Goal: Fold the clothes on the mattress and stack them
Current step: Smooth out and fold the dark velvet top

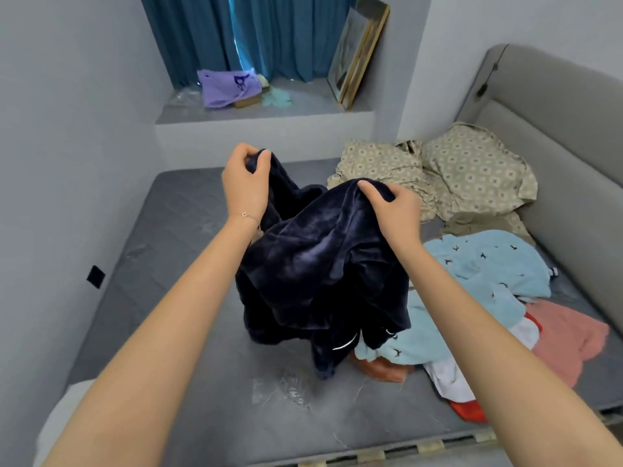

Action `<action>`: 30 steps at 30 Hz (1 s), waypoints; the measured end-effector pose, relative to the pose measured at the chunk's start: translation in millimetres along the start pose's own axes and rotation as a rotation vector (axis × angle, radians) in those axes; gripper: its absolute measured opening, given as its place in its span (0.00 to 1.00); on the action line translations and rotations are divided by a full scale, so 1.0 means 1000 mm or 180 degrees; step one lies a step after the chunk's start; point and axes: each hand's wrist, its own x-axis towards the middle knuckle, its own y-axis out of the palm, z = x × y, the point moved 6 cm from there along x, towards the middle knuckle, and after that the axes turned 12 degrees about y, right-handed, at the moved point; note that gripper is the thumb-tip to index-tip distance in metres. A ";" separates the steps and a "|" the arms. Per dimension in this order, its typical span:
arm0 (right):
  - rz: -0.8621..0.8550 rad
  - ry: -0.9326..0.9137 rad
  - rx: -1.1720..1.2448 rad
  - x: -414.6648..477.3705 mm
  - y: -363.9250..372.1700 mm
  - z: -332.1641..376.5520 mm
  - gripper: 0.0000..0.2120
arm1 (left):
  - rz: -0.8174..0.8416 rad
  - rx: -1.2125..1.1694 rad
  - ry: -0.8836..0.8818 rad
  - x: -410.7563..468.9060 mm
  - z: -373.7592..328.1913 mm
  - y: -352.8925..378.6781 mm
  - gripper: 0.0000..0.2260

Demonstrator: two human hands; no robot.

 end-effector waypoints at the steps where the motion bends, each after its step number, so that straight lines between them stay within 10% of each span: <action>1: 0.0083 -0.0001 0.0071 -0.006 0.004 0.004 0.23 | -0.0033 0.0047 -0.0032 0.001 -0.001 -0.010 0.12; 17: 0.0532 0.0219 -0.0039 -0.073 0.091 0.011 0.25 | -0.0970 0.0051 -0.1012 -0.004 0.069 -0.162 0.14; 30: 0.0312 0.0726 -0.0125 -0.101 0.230 -0.019 0.26 | -0.0221 0.0147 -0.1351 0.005 0.200 -0.208 0.13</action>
